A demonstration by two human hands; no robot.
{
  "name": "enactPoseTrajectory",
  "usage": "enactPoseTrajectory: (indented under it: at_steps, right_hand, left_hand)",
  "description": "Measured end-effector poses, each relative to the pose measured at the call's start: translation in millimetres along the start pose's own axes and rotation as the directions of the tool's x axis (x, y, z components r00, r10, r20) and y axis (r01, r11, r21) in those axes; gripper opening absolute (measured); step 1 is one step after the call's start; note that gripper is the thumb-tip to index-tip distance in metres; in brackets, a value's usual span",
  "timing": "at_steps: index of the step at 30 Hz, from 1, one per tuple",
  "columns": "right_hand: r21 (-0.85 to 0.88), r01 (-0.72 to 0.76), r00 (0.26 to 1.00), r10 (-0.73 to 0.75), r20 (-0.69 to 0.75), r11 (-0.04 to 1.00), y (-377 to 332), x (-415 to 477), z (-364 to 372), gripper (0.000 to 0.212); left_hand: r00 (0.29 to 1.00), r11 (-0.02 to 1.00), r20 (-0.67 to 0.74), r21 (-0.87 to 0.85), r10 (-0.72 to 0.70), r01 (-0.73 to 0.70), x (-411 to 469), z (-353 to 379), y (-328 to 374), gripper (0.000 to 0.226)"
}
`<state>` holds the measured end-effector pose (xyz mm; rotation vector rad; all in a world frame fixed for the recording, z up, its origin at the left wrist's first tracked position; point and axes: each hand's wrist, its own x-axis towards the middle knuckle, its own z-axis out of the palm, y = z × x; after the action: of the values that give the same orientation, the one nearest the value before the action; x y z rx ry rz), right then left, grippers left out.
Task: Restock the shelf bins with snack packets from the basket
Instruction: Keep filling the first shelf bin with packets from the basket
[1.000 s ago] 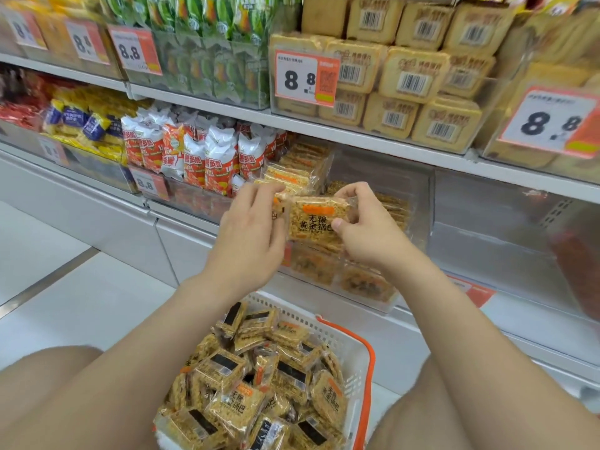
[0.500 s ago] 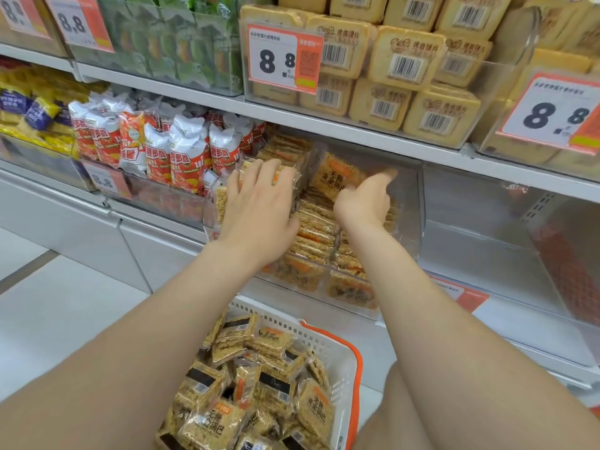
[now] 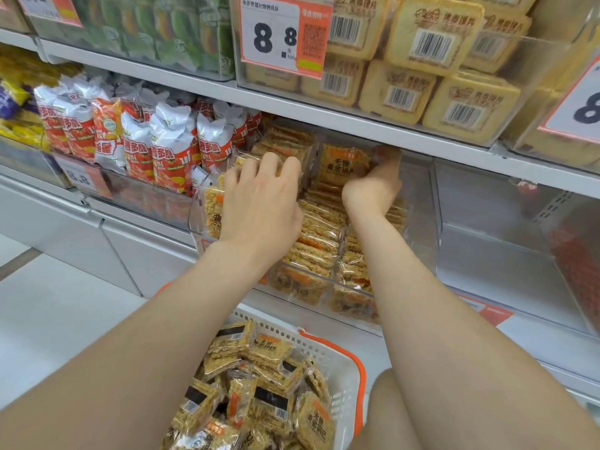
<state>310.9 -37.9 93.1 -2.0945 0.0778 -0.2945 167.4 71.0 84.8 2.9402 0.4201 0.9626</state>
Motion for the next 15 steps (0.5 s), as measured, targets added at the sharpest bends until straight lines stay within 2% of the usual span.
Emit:
enactPoseTrajectory:
  at_steps: [4,7,9,10,12,13,15]
  right_hand:
    - [0.031,-0.057,0.998,0.058,-0.016,0.998,-0.2,5.2,7.0,0.051]
    - [0.068,-0.099,0.995,0.100,-0.007,0.993,2.7,2.3,15.1,0.076]
    - [0.057,-0.020,1.000,0.019,0.005,0.998,4.5,-2.7,15.4,0.090]
    - [0.022,0.050,0.998,-0.051,0.031,0.999,6.1,-5.0,14.8,0.088]
    - [-0.082,0.176,0.977,-0.164,0.137,0.981,11.2,-9.2,15.5,0.070]
    - [-0.132,0.210,0.964,-0.183,0.193,0.969,14.4,-9.9,17.2,0.061]
    - [-0.188,0.228,0.954,-0.180,0.241,0.955,19.2,-10.0,20.5,0.058]
  left_hand:
    - [1.000,1.000,0.006,-0.003,-0.004,0.004,0.5,0.3,0.3,0.037]
    - [1.000,1.000,0.019,-0.001,-0.006,0.006,-0.1,-0.5,0.1,0.039]
    - [1.000,1.000,0.024,-0.001,-0.002,0.002,-1.0,-1.1,-0.3,0.041]
    - [1.000,1.000,0.028,-0.001,0.002,-0.002,-1.4,-1.3,-0.7,0.042]
    - [0.999,1.000,0.033,-0.003,0.008,-0.008,-1.6,-1.6,-1.2,0.043]
    - [0.999,1.000,0.035,-0.006,0.009,-0.009,-1.6,-1.7,-1.2,0.044]
    - [0.999,1.000,0.040,-0.008,0.008,-0.008,-1.5,-1.7,-0.6,0.044]
